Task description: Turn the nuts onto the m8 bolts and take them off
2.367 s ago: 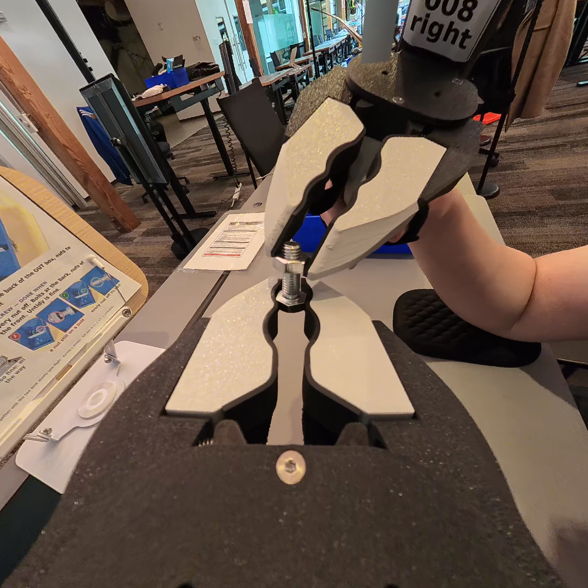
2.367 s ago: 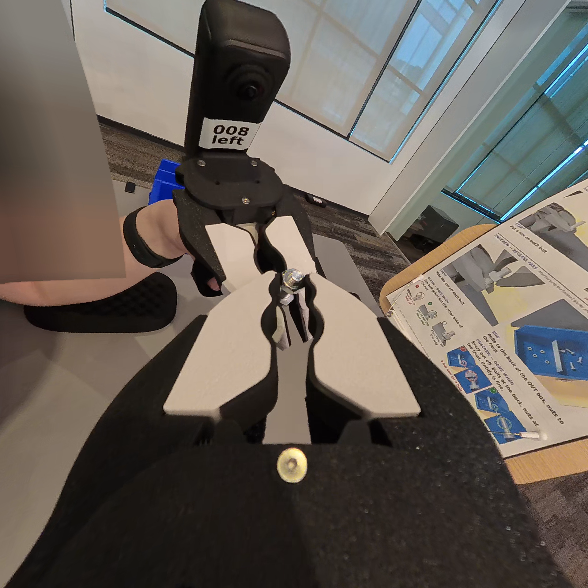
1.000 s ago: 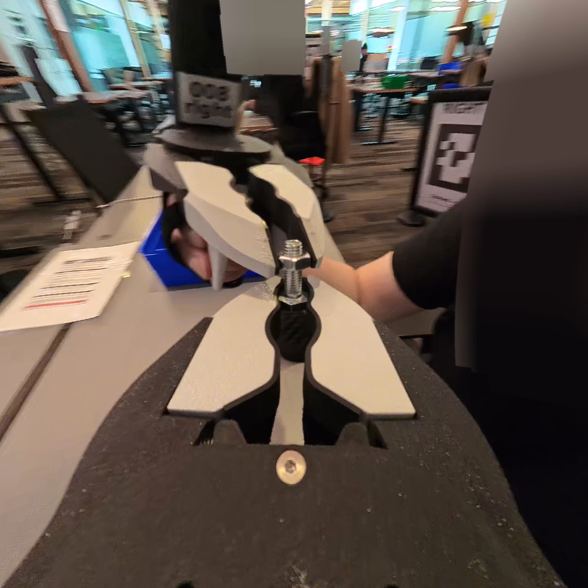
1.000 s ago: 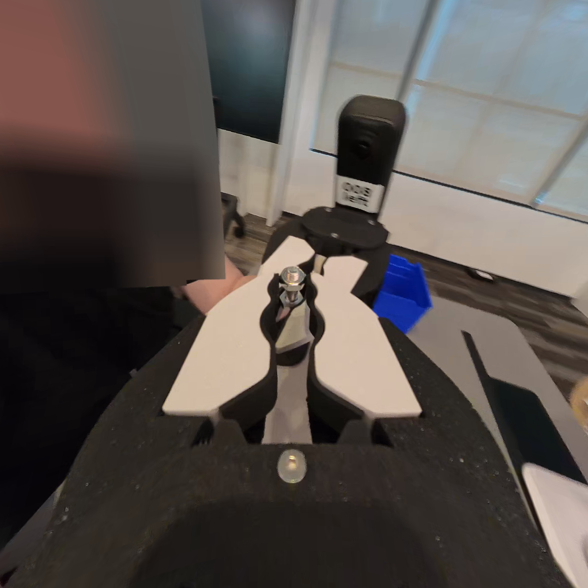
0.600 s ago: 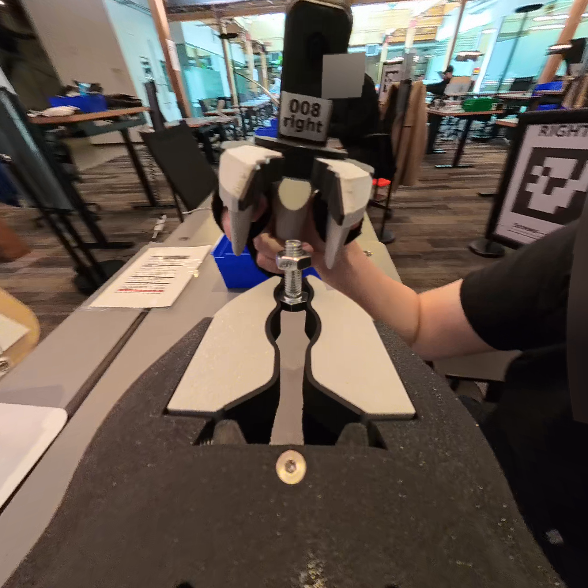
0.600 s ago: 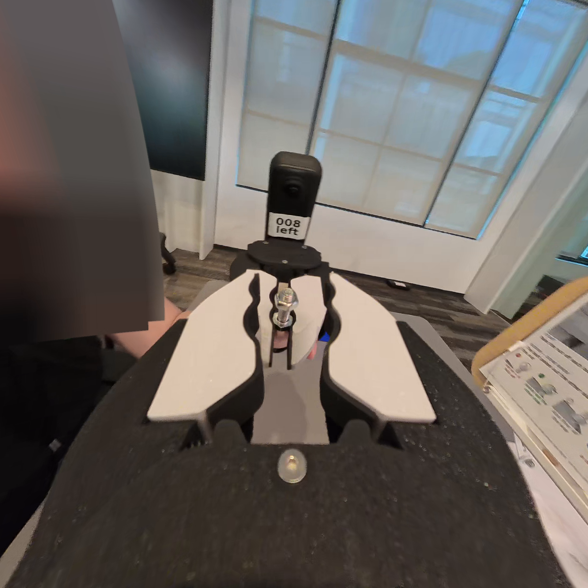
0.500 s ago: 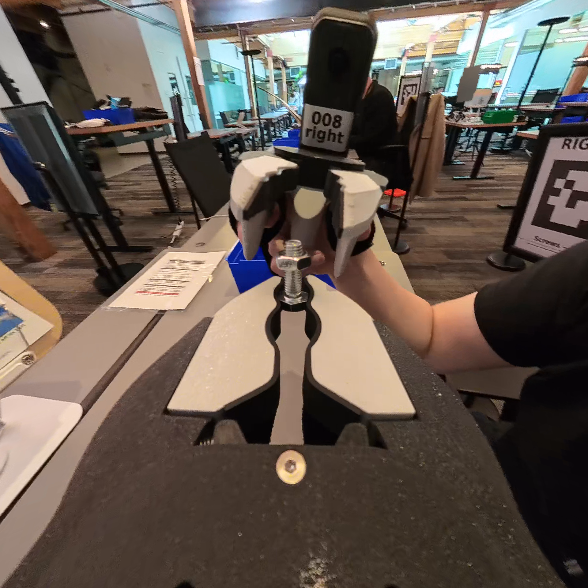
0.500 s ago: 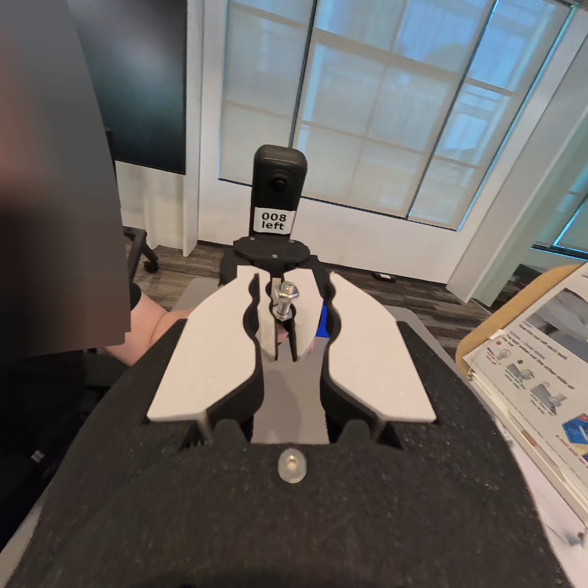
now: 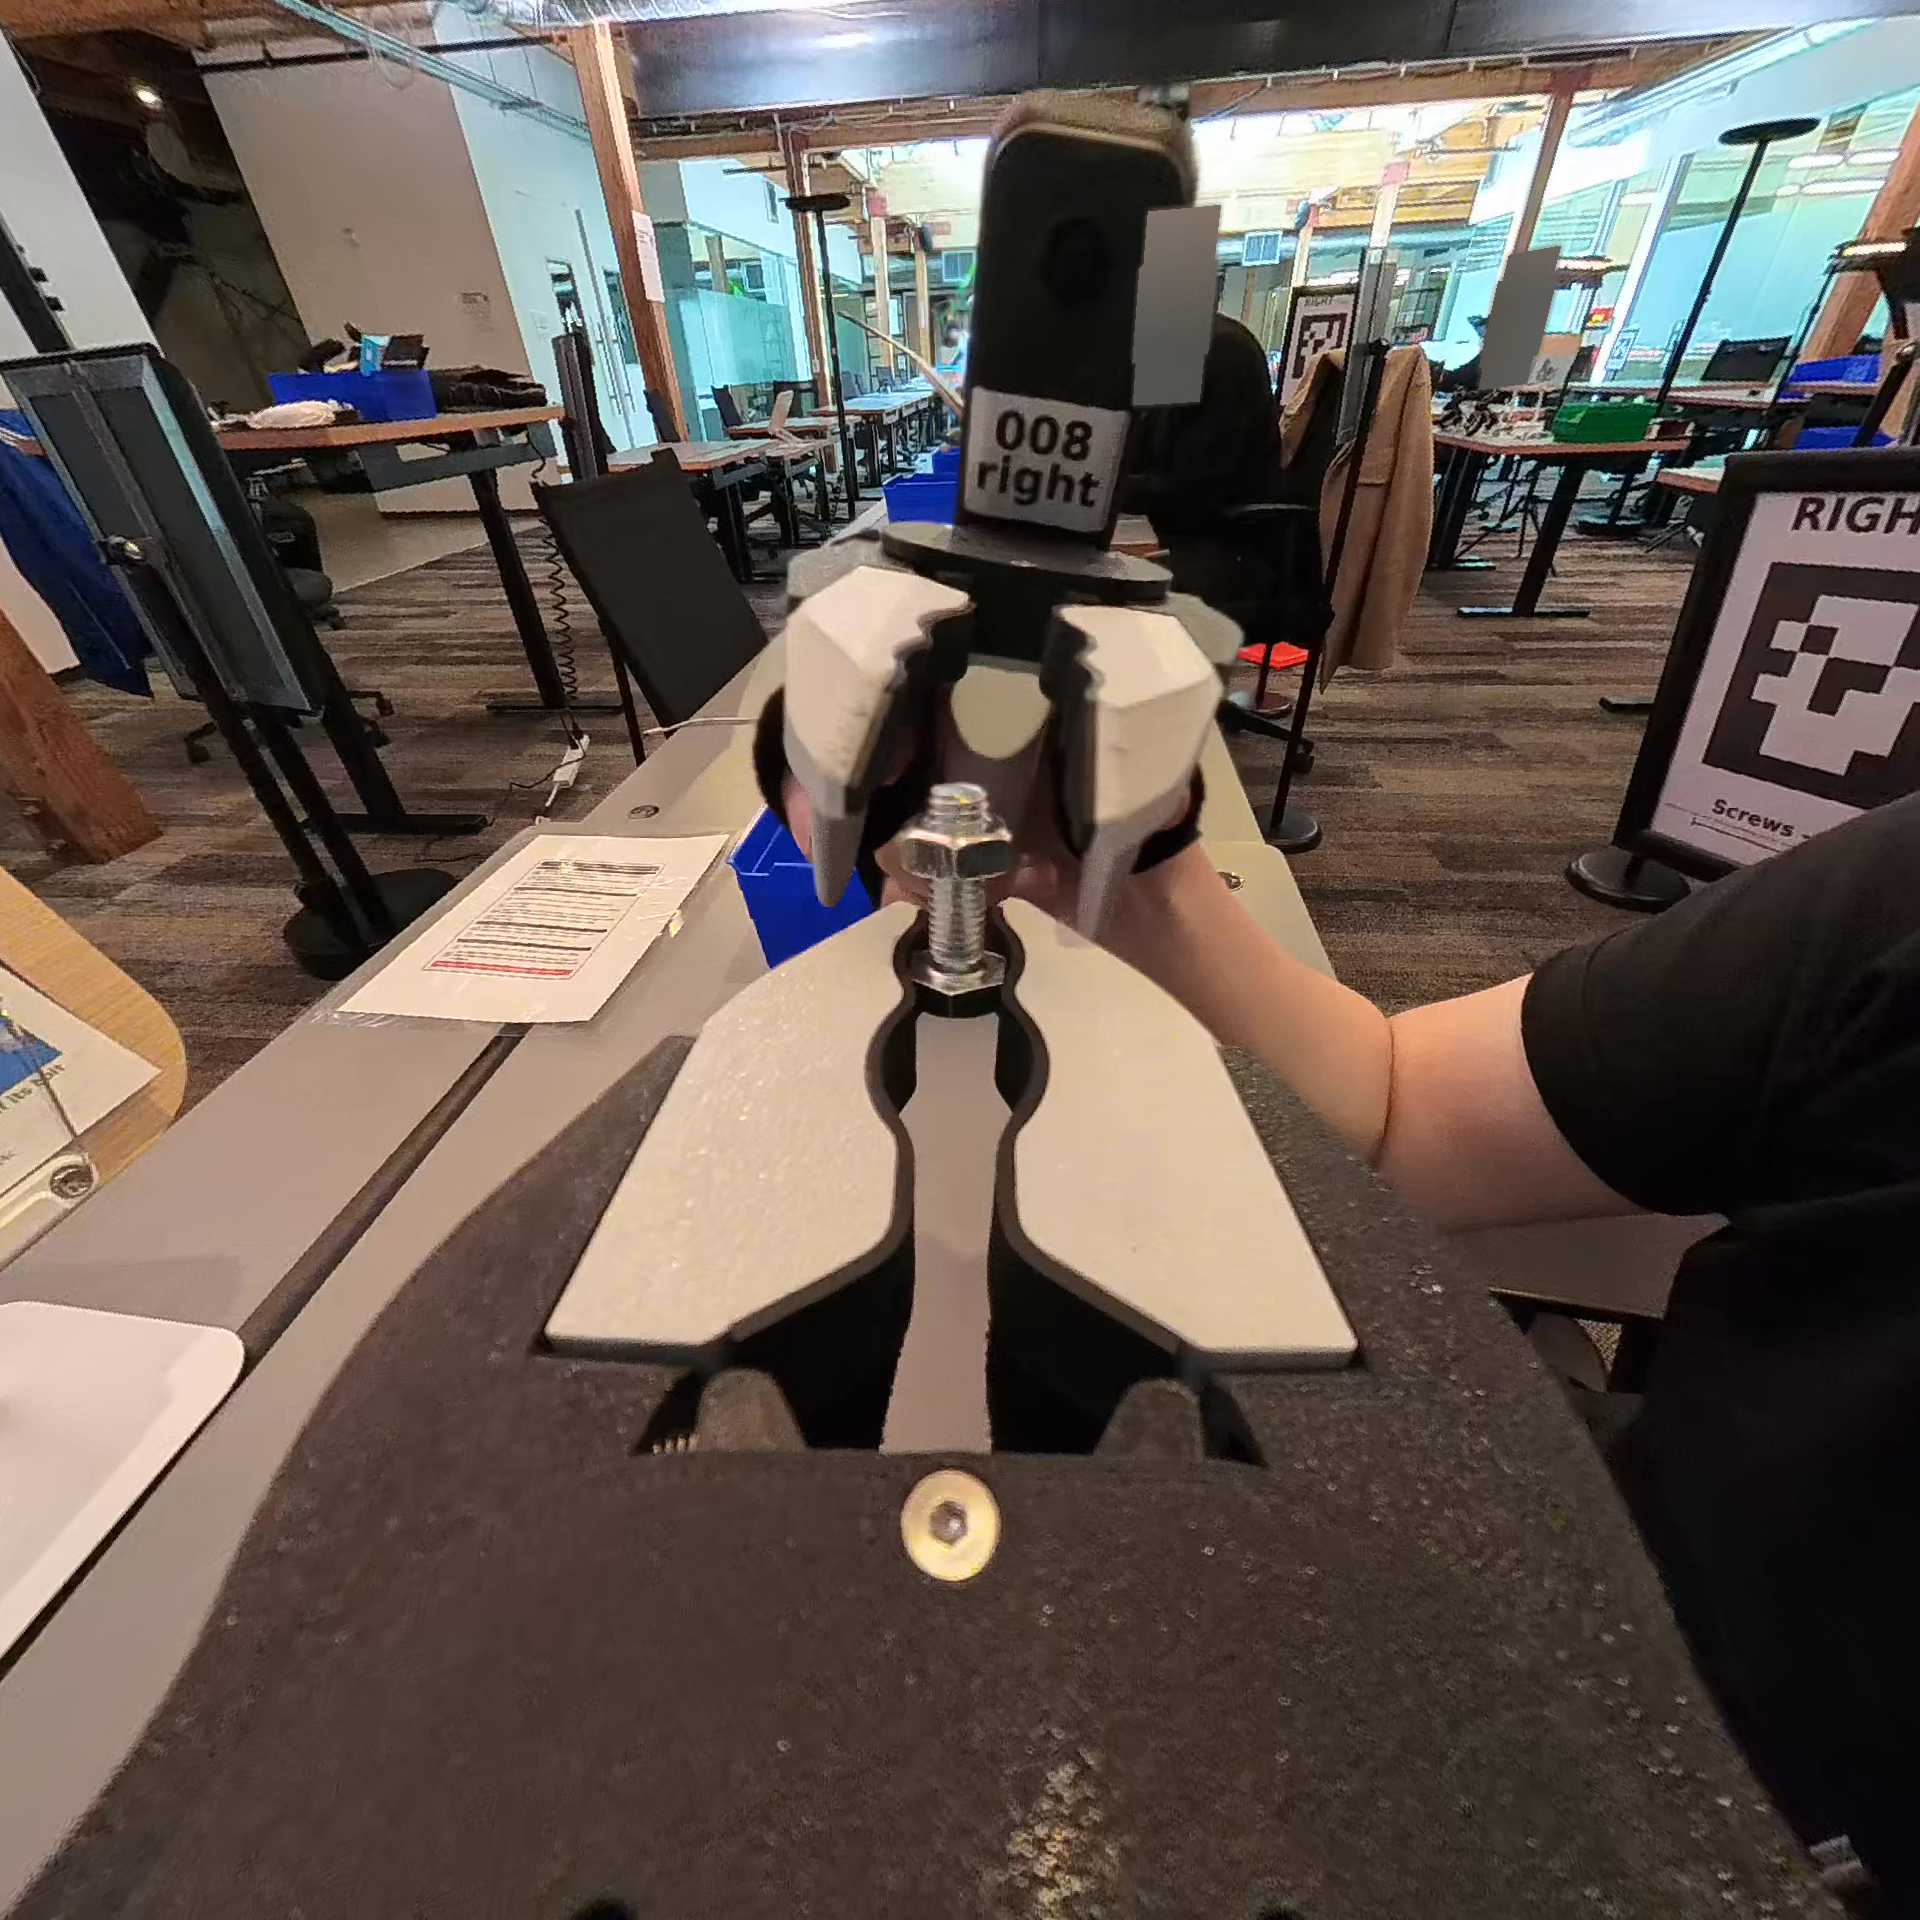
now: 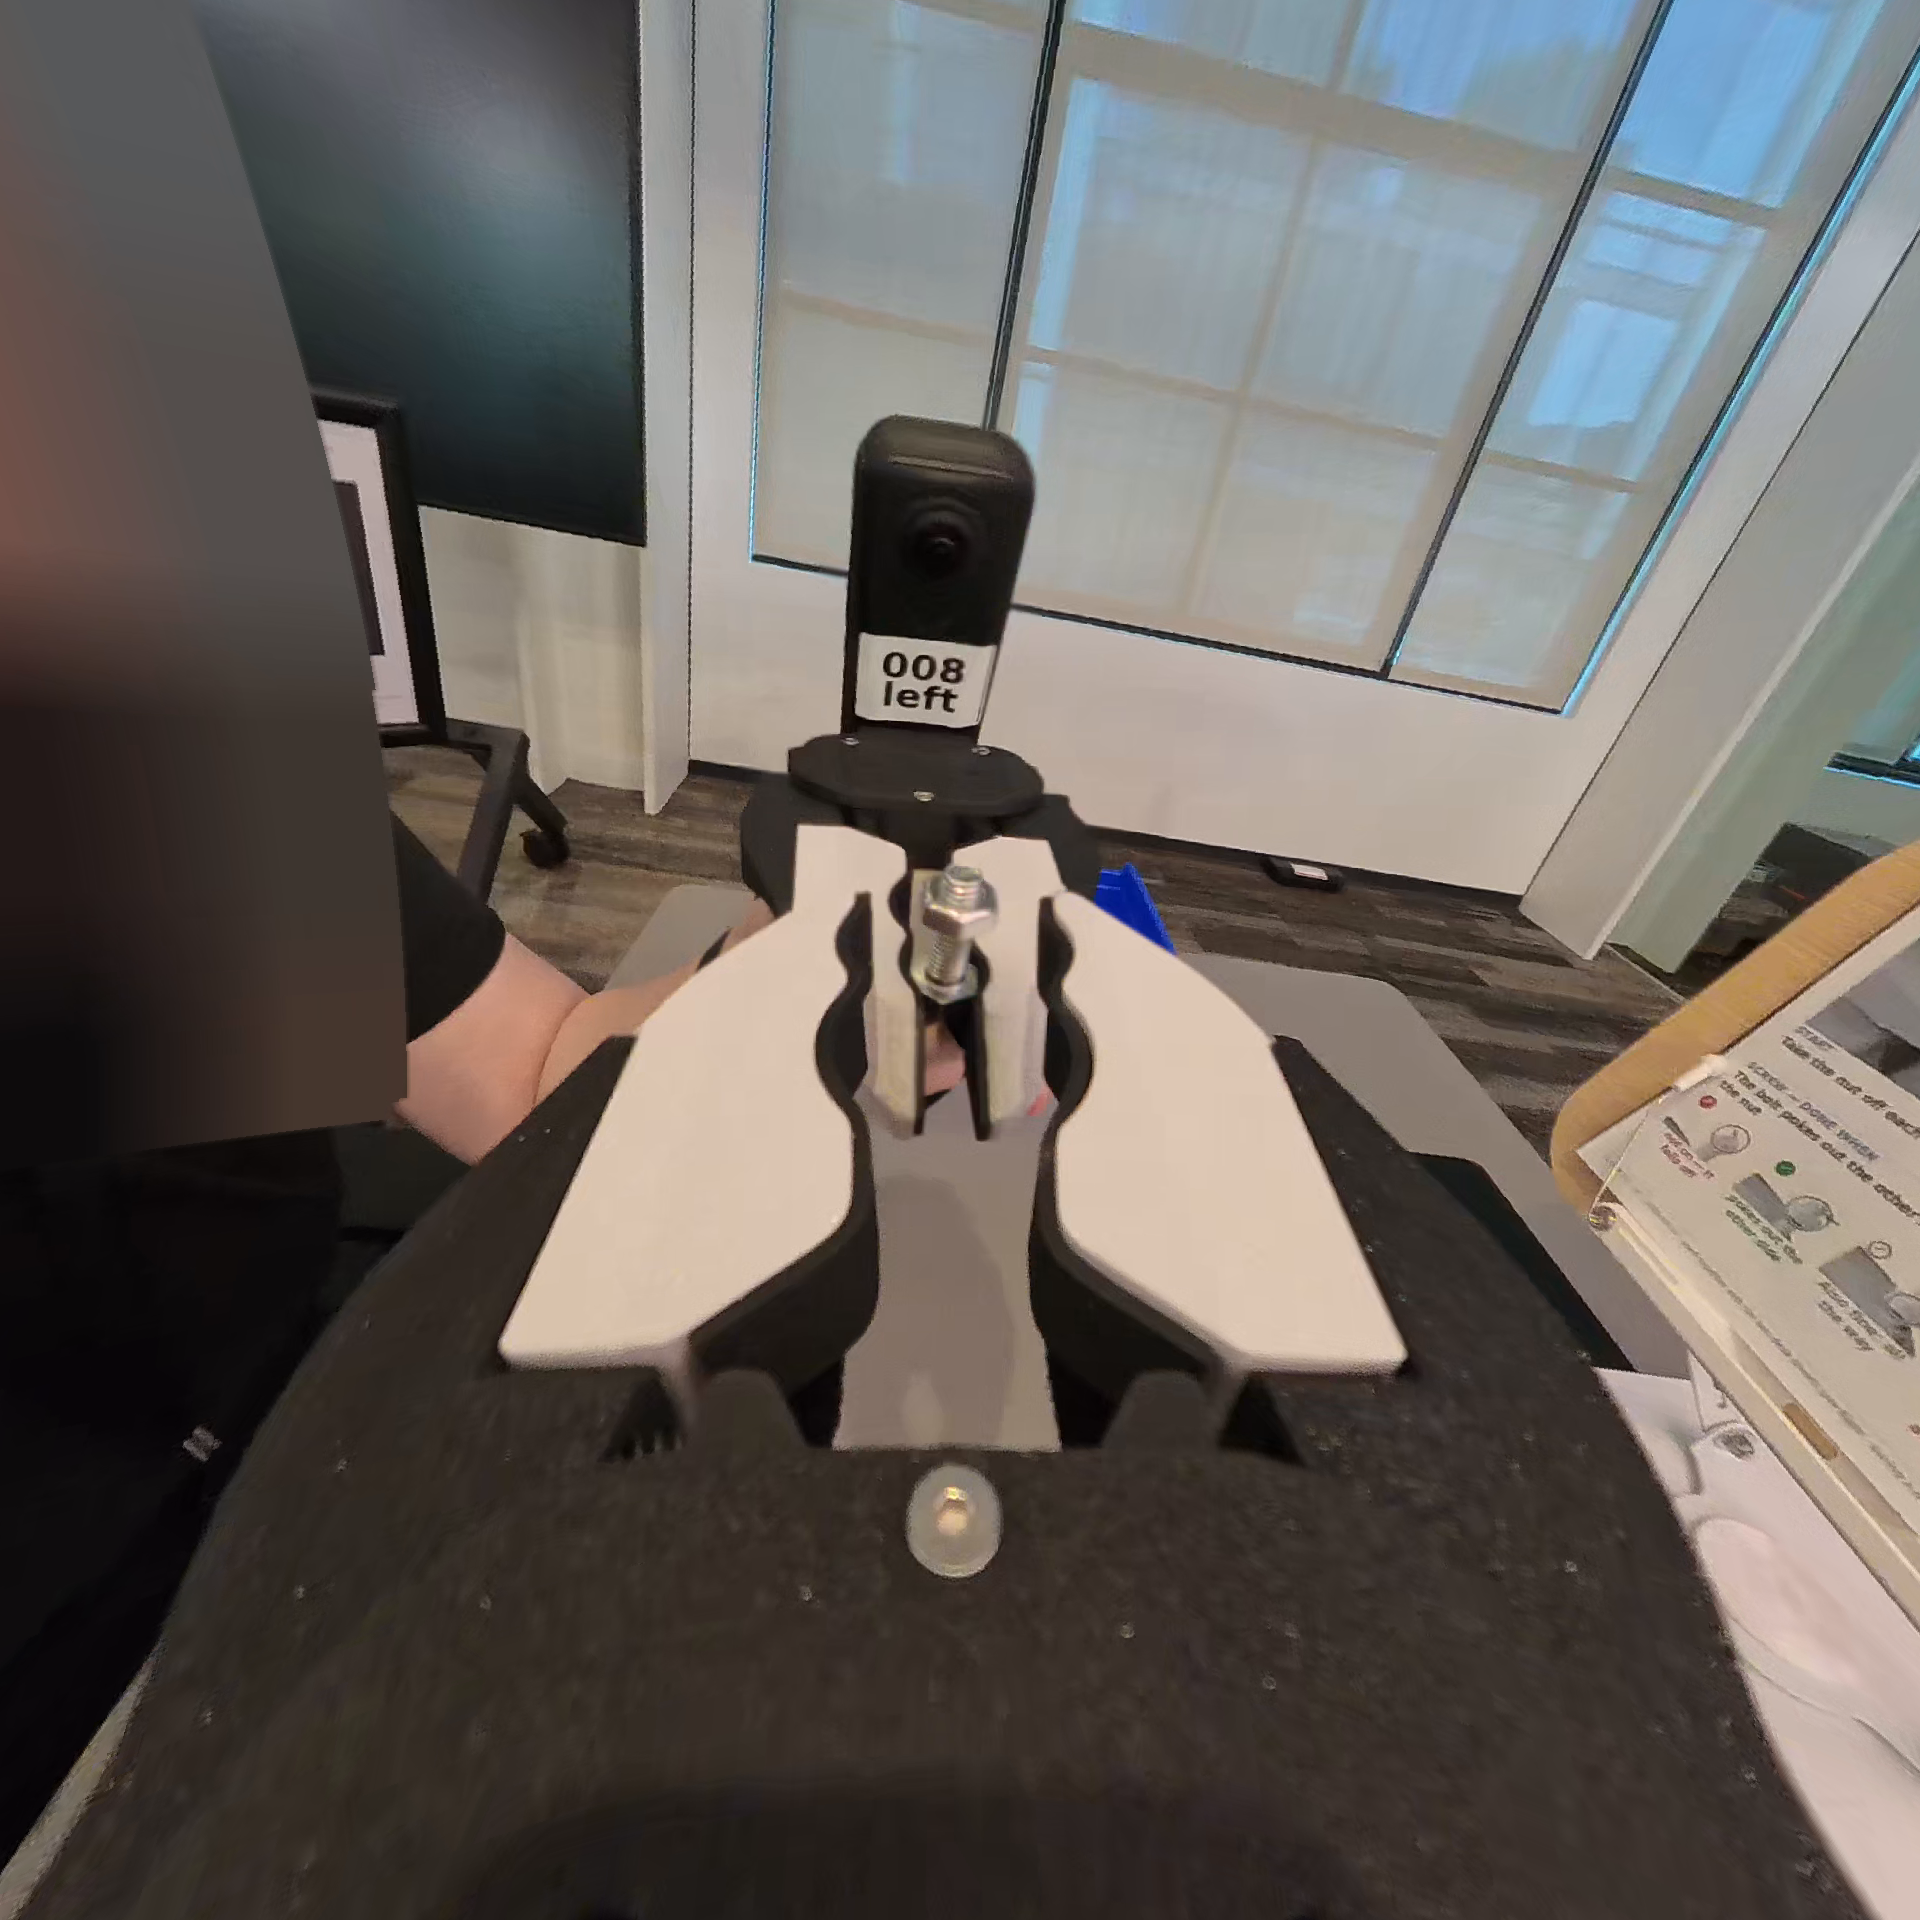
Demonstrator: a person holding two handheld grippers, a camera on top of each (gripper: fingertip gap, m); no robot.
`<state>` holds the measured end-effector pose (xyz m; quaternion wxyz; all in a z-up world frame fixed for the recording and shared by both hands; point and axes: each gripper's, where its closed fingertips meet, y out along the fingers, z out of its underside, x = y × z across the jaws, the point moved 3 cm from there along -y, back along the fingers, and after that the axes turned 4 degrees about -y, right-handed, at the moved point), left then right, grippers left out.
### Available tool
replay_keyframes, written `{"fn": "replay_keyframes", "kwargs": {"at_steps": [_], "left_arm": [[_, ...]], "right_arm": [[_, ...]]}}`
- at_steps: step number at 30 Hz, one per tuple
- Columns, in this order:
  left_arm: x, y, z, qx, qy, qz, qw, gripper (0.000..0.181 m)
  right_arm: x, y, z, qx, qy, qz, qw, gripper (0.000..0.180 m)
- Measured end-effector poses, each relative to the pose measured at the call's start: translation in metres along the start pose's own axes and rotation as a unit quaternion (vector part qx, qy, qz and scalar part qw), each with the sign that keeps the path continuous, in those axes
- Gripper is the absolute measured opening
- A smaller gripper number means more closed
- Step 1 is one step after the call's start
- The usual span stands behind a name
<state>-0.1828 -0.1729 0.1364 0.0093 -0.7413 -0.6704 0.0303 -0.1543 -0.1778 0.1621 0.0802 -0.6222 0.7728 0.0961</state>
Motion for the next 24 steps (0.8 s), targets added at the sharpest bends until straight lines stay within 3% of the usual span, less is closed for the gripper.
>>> {"fn": "replay_keyframes", "kwargs": {"at_steps": [5, 17, 24], "left_arm": [[-0.001, 0.001, 0.001, 0.003, 0.001, 0.0, 1.0, 0.01], [0.001, 0.002, 0.002, 0.004, 0.001, -0.004, 1.0, 0.01], [-0.001, 0.0, -0.001, -0.003, 0.001, -0.002, 1.0, 0.01]], "right_arm": [[-0.006, 0.004, 0.004, 0.016, -0.005, 0.029, 0.999, 0.03], [-0.001, 0.003, -0.001, -0.008, 0.02, 0.0, 1.0, 0.027], [-0.023, -0.011, 0.006, 0.0, 0.057, 0.047, 0.997, 0.024]]}}
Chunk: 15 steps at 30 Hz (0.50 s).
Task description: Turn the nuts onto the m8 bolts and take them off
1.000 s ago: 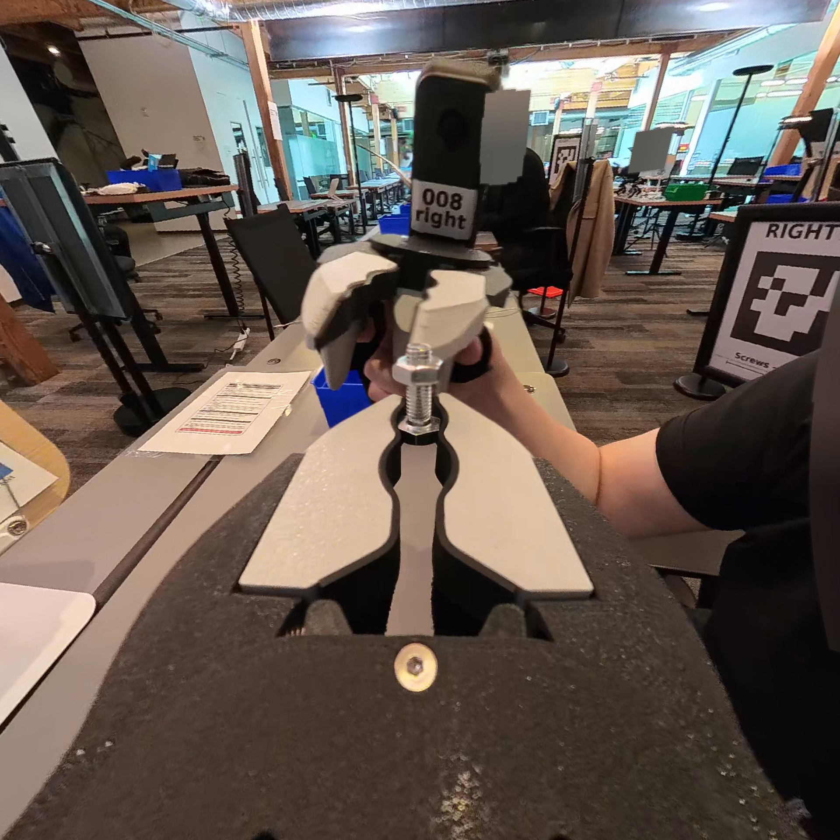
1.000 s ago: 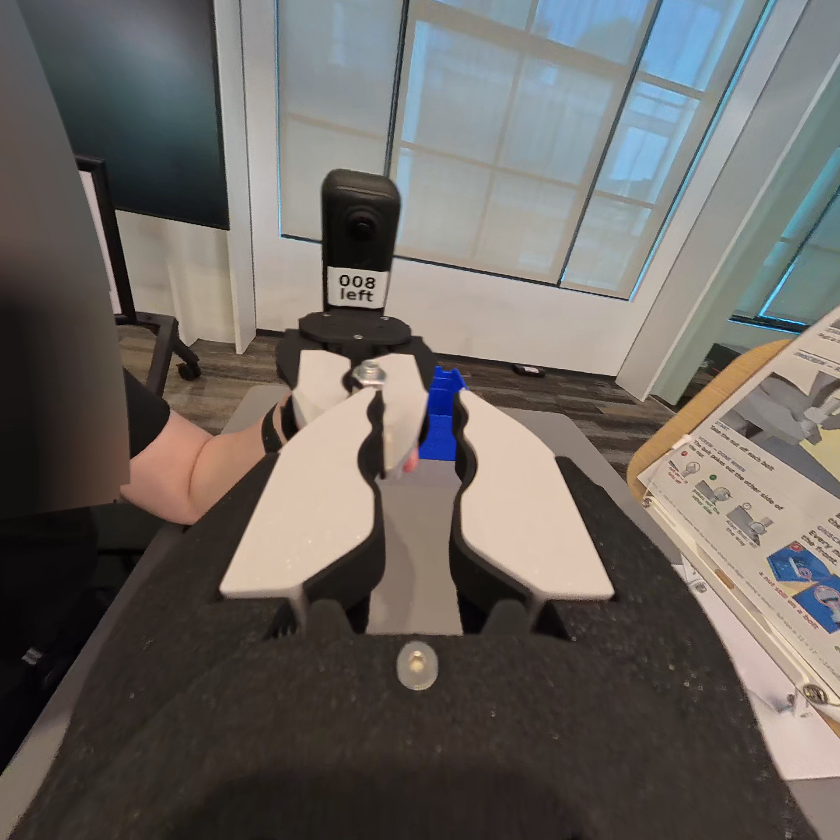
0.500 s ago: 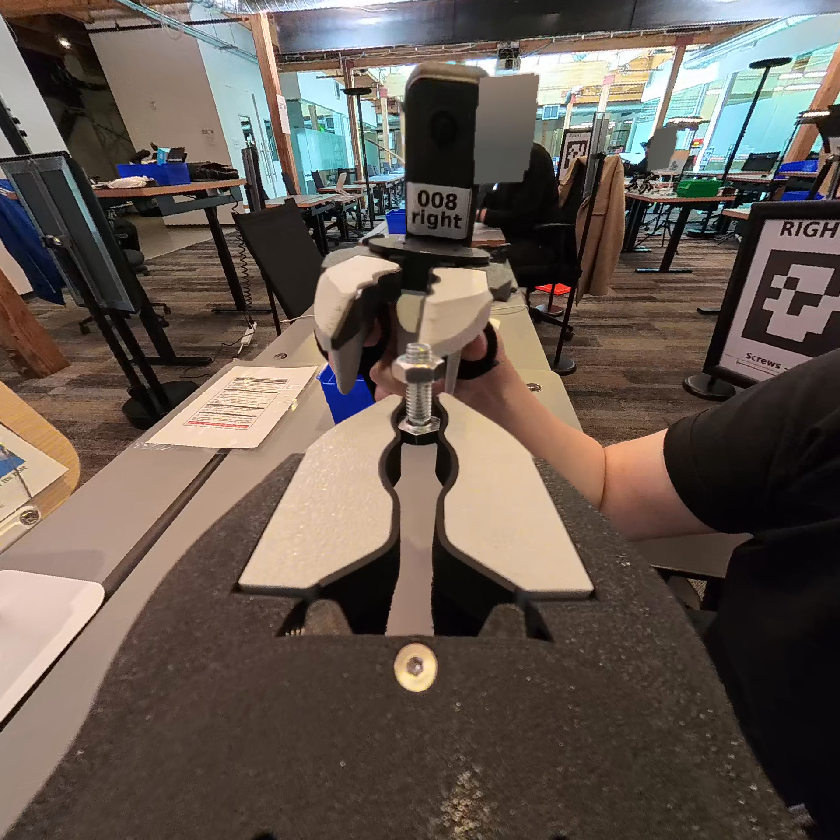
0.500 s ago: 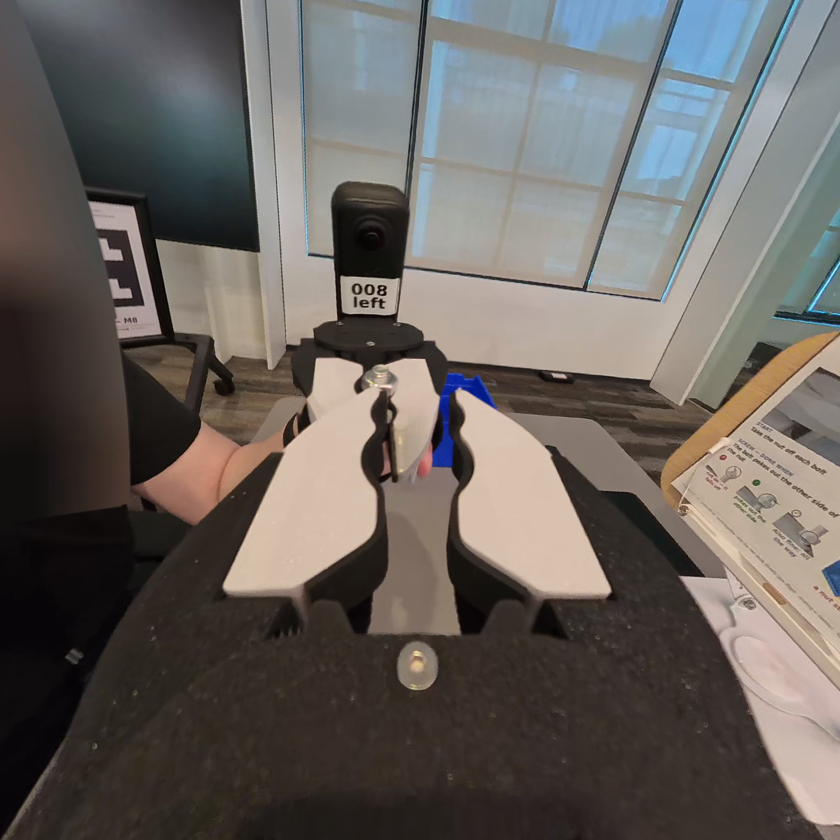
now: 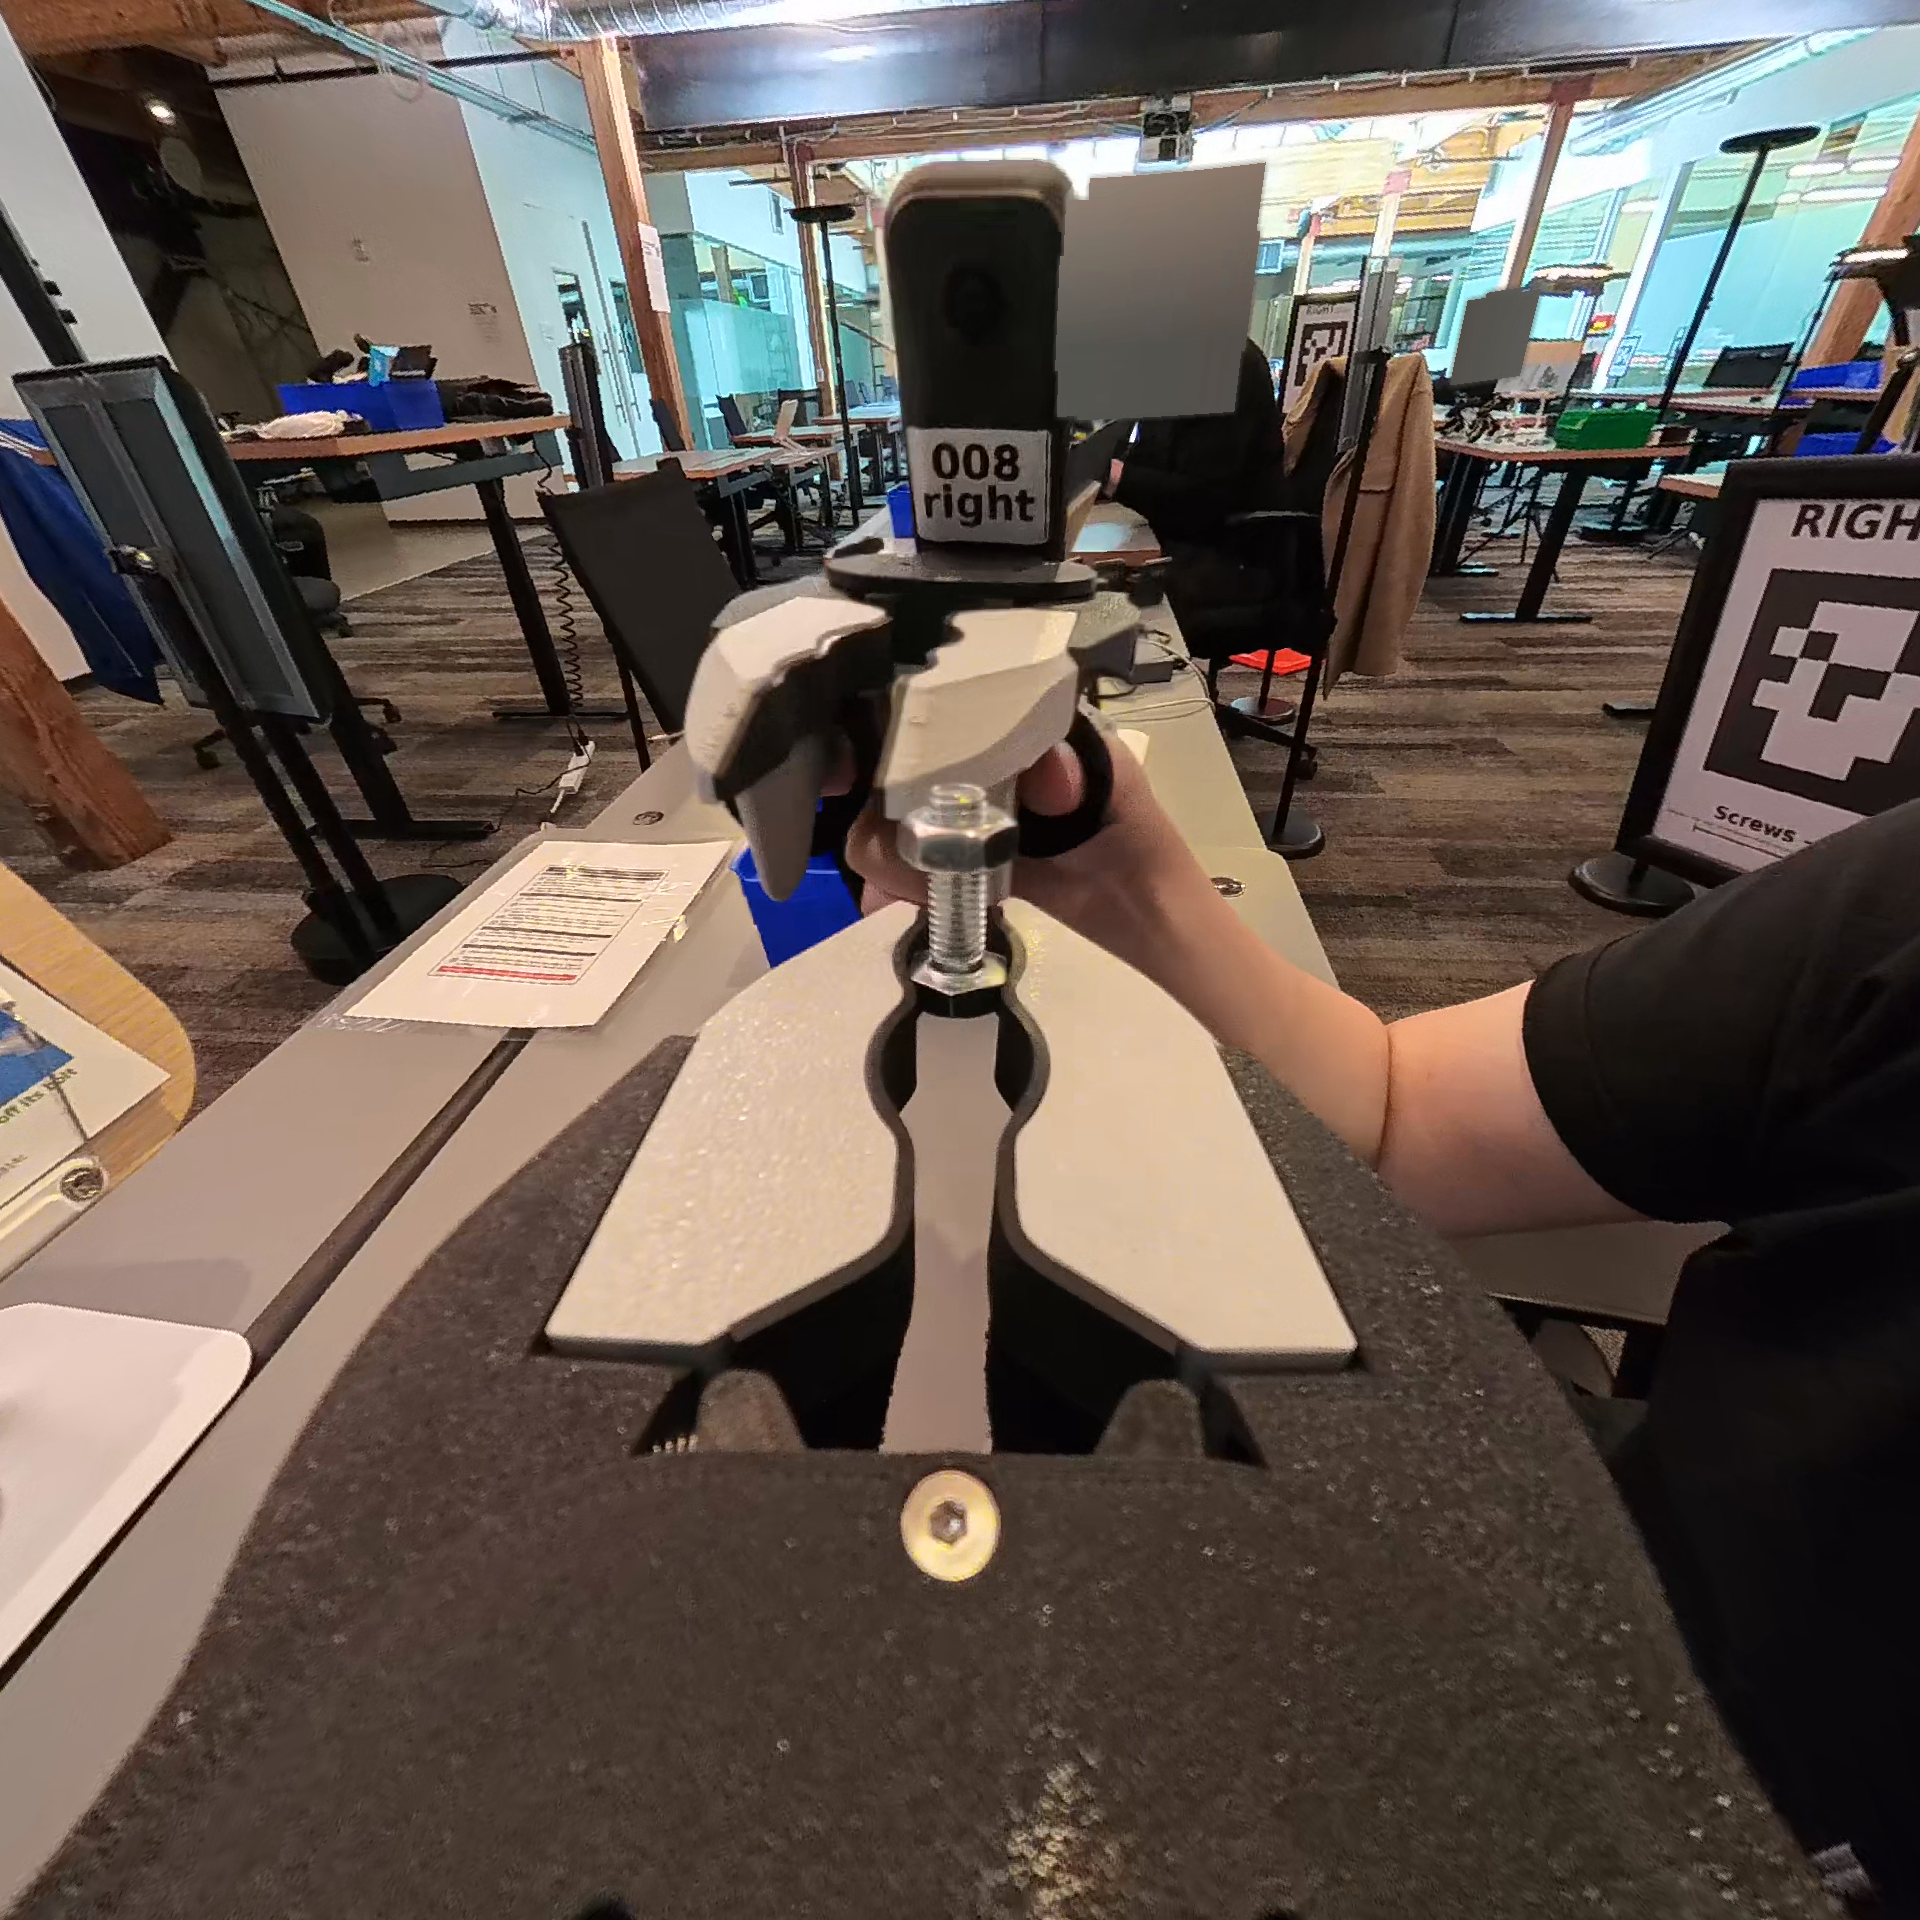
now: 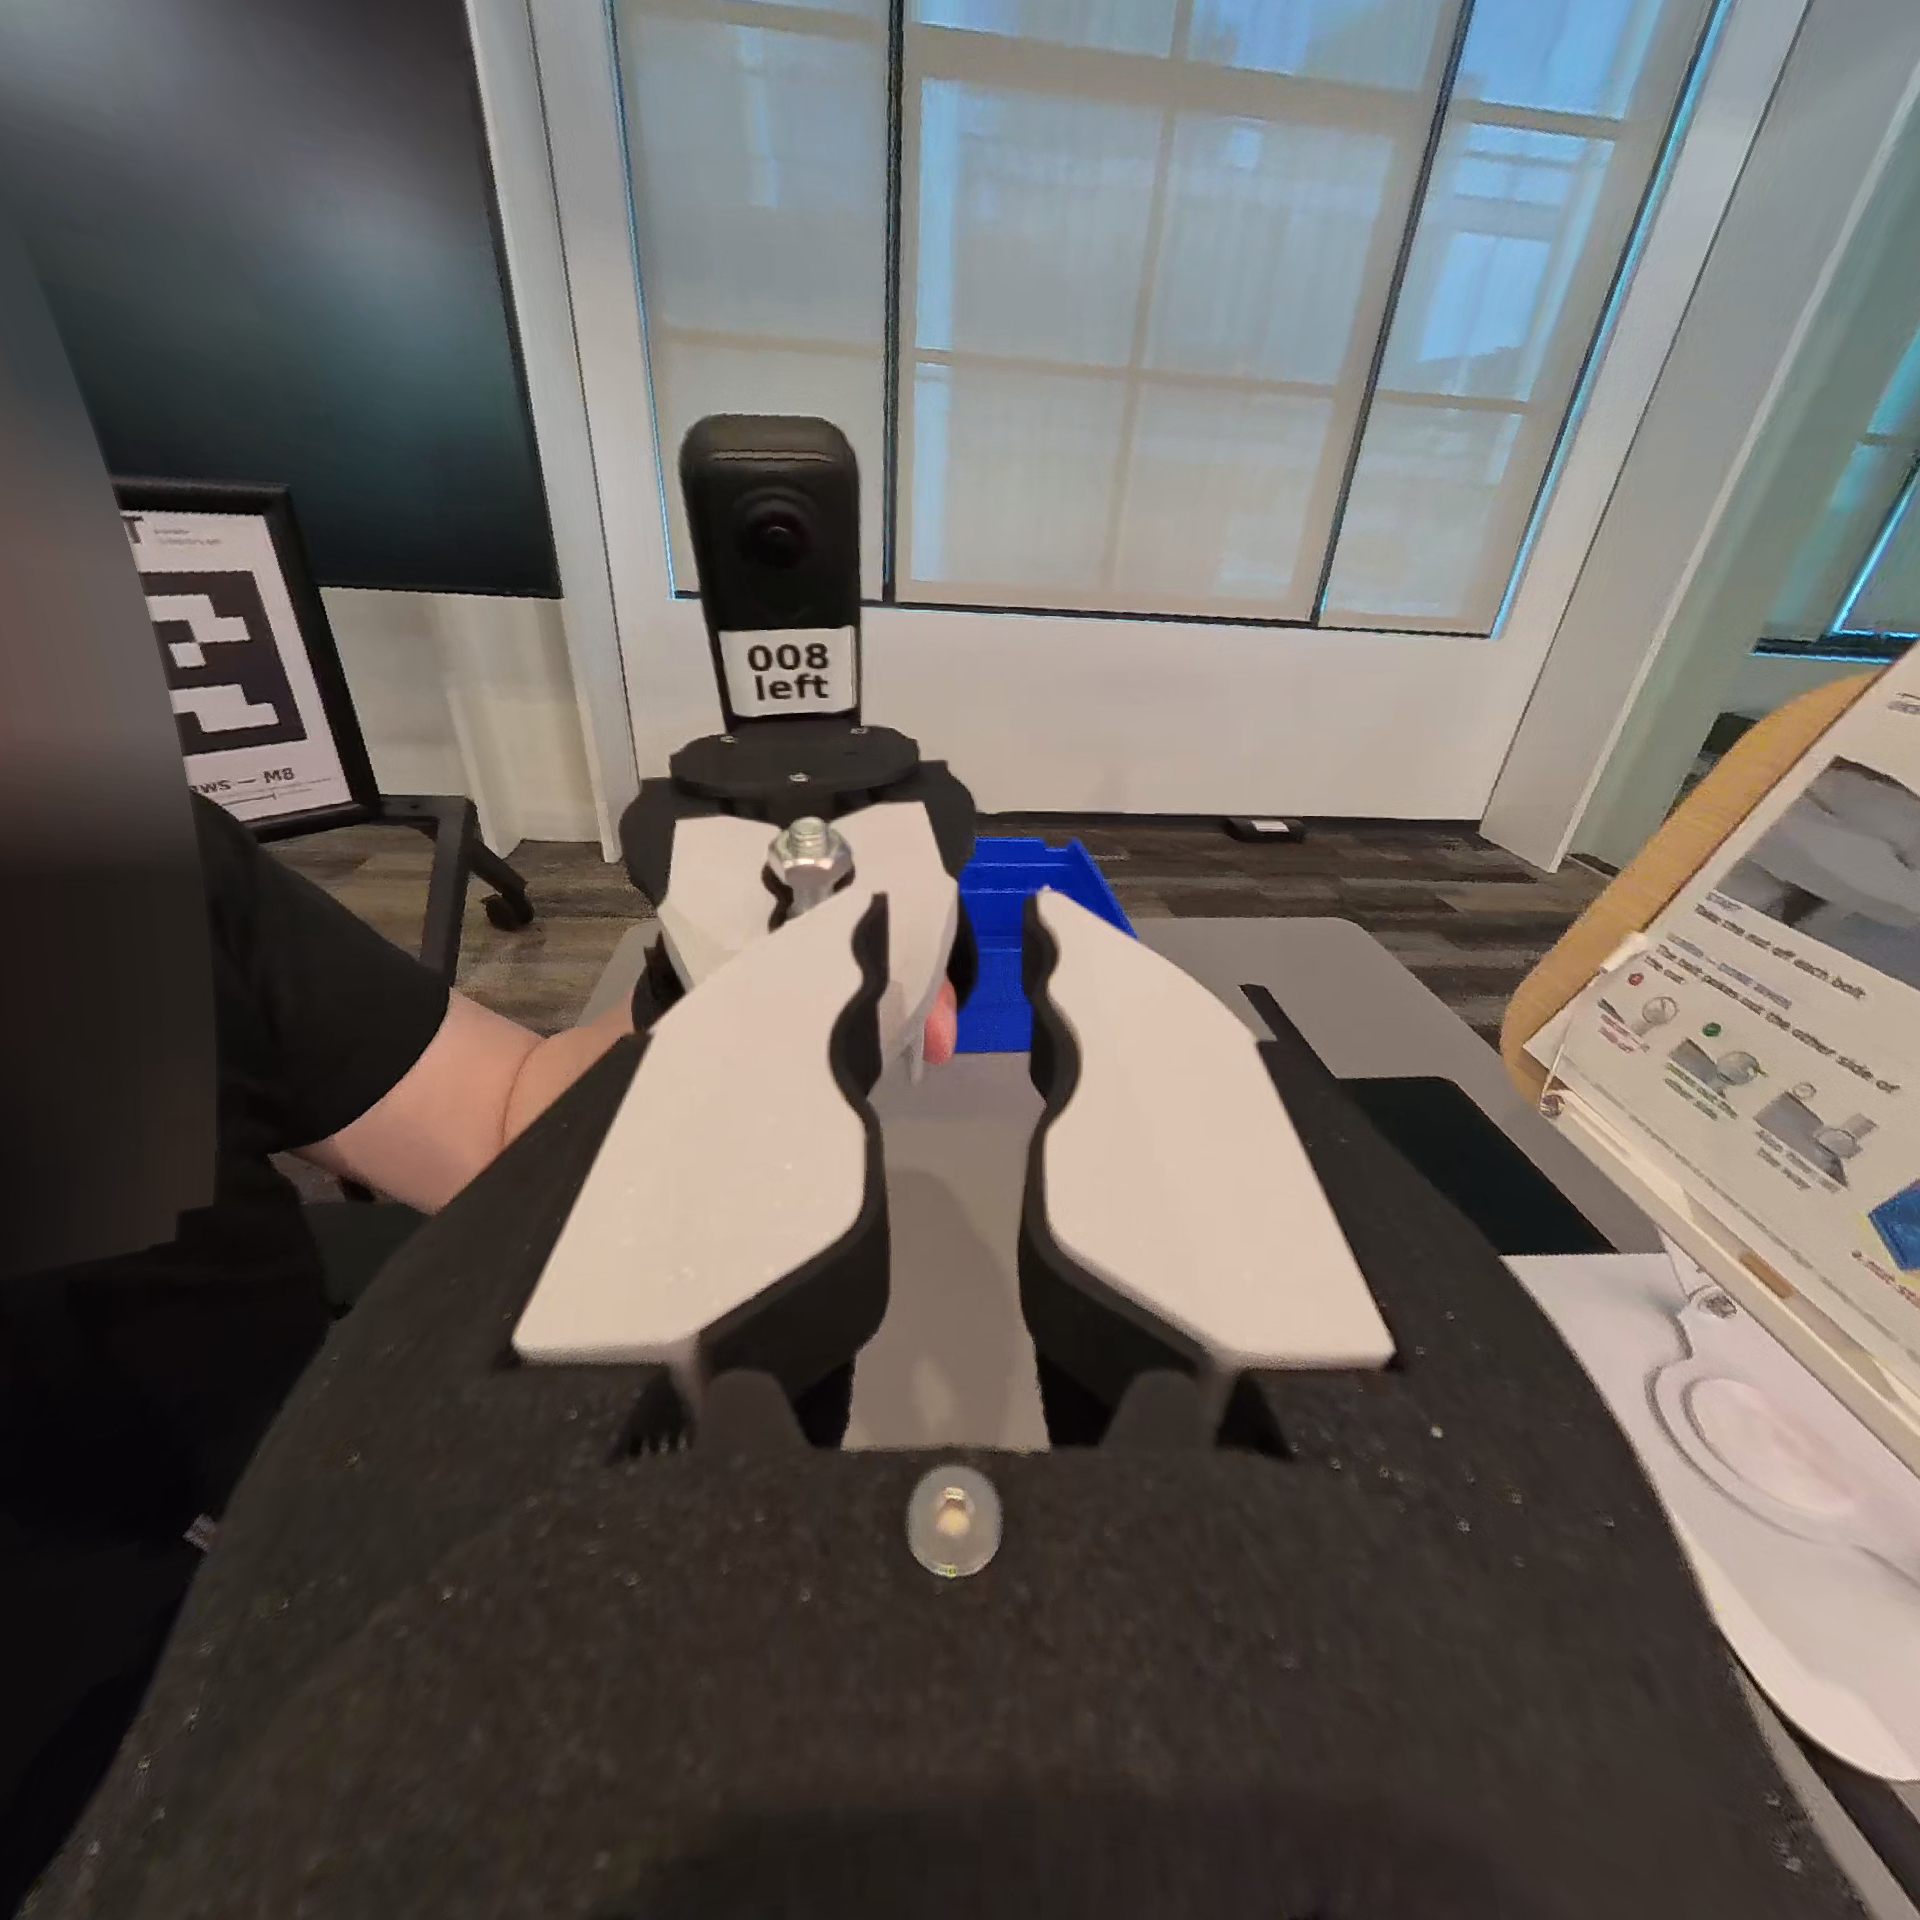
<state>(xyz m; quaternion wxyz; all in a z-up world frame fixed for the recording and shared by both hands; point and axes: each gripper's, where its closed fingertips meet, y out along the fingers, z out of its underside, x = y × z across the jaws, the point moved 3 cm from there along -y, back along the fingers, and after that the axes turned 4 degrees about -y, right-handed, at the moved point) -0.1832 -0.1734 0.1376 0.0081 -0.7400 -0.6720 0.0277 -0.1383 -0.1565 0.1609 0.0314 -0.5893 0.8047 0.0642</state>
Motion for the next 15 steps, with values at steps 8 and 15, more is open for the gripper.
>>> {"fn": "replay_keyframes", "kwargs": {"at_steps": [8, 15], "left_arm": [[0.005, 0.006, 0.007, 0.018, 0.006, -0.019, 1.0, 0.01], [0.018, 0.001, 0.008, 0.021, 0.009, -0.055, 0.998, 0.01]], "right_arm": [[0.018, 0.014, 0.002, 0.028, -0.008, -0.021, 0.999, 0.029], [-0.001, -0.004, 0.012, 0.076, 0.042, 0.023, 0.996, 0.029]]}}
